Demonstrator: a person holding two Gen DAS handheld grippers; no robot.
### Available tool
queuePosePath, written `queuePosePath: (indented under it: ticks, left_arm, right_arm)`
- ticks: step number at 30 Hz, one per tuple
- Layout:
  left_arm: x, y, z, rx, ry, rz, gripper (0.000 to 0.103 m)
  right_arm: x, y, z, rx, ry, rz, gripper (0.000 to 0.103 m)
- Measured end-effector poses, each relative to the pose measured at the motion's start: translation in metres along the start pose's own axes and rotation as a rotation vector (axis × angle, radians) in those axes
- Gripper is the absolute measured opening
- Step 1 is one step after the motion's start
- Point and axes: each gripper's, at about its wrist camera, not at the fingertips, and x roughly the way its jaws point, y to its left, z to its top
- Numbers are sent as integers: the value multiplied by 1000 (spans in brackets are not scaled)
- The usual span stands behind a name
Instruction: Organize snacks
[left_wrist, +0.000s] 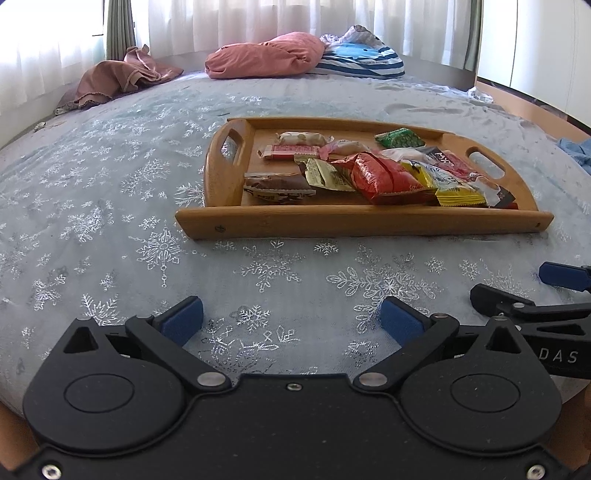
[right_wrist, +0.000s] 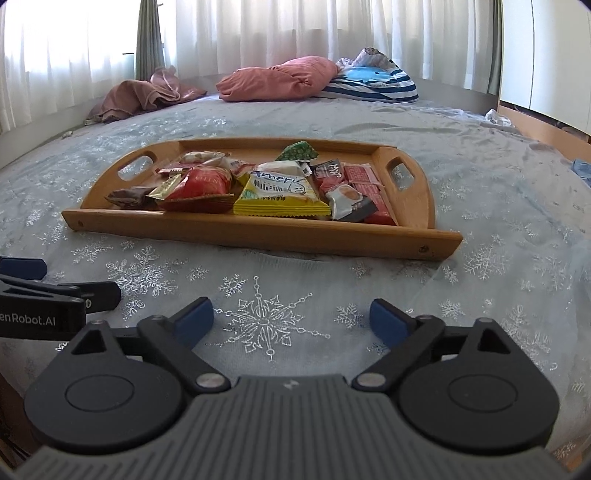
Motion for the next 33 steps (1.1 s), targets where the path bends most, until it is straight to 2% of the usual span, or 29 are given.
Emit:
queuePosePath:
  ticks: [4,33]
  left_arm:
    - [2,1,0,1,0,-7,103]
    - [4,6,-1,-1,17,-31,103]
  right_arm:
    - [4,0,1,13,13,1,103]
    - [10,1,4,1,49,0,103]
